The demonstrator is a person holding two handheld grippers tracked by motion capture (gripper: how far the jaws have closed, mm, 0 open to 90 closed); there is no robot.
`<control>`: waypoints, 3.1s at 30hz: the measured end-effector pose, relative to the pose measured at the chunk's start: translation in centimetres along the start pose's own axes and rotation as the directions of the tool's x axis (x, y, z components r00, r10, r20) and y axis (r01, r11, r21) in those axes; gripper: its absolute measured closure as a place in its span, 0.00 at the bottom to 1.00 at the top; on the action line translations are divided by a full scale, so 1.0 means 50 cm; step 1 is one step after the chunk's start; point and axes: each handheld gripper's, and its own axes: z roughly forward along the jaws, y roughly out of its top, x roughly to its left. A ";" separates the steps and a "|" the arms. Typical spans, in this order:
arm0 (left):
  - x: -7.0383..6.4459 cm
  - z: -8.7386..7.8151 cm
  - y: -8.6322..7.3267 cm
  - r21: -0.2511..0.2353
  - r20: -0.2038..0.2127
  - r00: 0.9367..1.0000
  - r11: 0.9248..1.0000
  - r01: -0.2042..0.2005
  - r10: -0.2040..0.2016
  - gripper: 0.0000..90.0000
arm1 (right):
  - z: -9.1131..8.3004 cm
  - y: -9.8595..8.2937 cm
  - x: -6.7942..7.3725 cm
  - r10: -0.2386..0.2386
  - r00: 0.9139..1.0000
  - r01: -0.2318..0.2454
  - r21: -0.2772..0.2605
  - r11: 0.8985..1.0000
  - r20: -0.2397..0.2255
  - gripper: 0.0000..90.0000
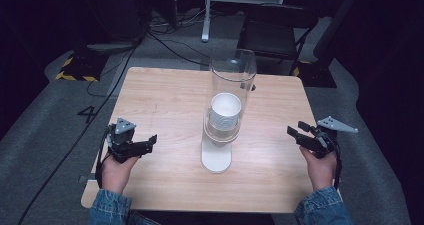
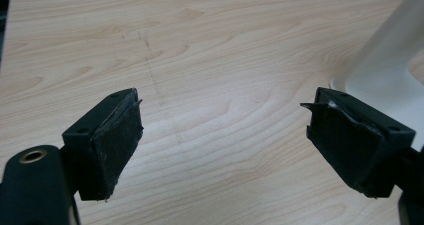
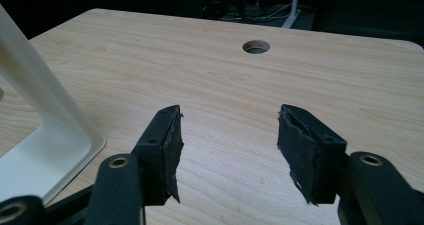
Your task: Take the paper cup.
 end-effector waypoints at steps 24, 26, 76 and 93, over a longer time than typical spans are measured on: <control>0.000 -0.014 0.010 -0.025 0.071 0.997 0.999 0.040 -0.038 0.17 | 0.012 0.022 0.095 -0.035 0.988 0.039 0.025 0.999 -0.153 0.45; 0.000 -0.014 0.010 -0.030 0.081 0.996 0.999 0.043 -0.040 0.17 | 0.016 0.023 0.112 -0.046 0.984 0.052 0.031 0.998 -0.174 0.45; -0.003 0.006 -0.001 0.024 0.091 0.995 0.999 0.038 -0.040 0.18 | 0.184 -0.014 0.340 -0.159 0.907 0.163 -0.024 0.986 -0.390 0.33; 0.003 0.009 -0.006 0.040 0.080 0.995 0.998 0.050 -0.053 0.18 | 0.202 -0.026 0.351 -0.217 0.904 0.183 -0.125 0.975 -0.369 0.38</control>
